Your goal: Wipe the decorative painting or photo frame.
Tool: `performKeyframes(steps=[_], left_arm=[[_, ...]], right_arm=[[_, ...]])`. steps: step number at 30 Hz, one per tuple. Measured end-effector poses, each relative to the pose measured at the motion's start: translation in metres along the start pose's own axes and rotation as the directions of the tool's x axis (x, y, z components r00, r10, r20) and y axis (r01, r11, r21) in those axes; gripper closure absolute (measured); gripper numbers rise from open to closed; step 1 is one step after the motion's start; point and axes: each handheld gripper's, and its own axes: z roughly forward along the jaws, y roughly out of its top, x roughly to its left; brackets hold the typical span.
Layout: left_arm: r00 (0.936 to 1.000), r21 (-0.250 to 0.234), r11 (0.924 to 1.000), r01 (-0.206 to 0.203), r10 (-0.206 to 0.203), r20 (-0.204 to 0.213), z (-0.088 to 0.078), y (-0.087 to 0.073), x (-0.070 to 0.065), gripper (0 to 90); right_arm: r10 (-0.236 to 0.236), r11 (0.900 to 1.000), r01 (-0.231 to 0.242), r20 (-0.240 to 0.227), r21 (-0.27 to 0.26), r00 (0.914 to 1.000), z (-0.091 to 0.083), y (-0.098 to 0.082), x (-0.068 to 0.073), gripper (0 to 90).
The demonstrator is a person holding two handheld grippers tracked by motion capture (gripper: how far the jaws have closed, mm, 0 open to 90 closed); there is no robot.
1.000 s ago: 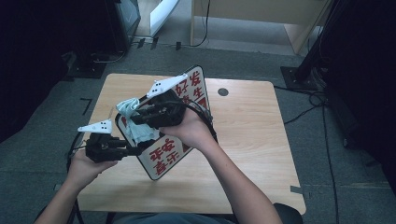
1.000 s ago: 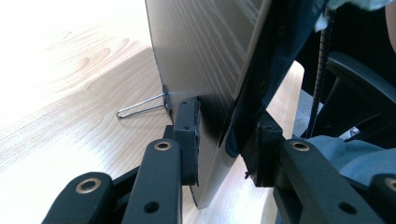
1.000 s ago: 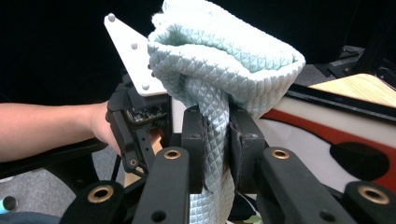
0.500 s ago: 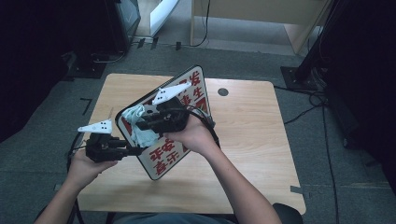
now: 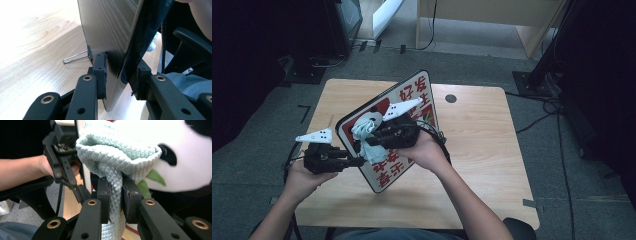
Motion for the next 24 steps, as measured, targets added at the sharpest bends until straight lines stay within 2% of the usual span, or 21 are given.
performKeyframes(steps=[7, 17, 24], left_arm=[[1.0000, 0.000, 1.0000, -0.001, 0.001, 0.000, 0.000, 0.000, 0.000, 70.7], [1.0000, 0.001, 1.0000, -0.001, 0.001, 0.001, 0.000, 0.000, 0.000, 70.6], [1.0000, 0.000, 1.0000, -0.002, 0.002, 0.002, 0.000, 0.000, 0.000, 70.5]], right_arm=[[0.020, 1.000, -0.020, 0.001, 0.011, 0.9998, 0.003, -0.013, -0.001, 78.7], [0.041, 0.999, -0.041, 0.000, 0.001, 0.9992, 0.008, -0.032, -0.002, 78.5], [0.043, 0.999, -0.043, 0.003, 0.014, 0.9991, 0.012, -0.047, -0.002, 78.4]])
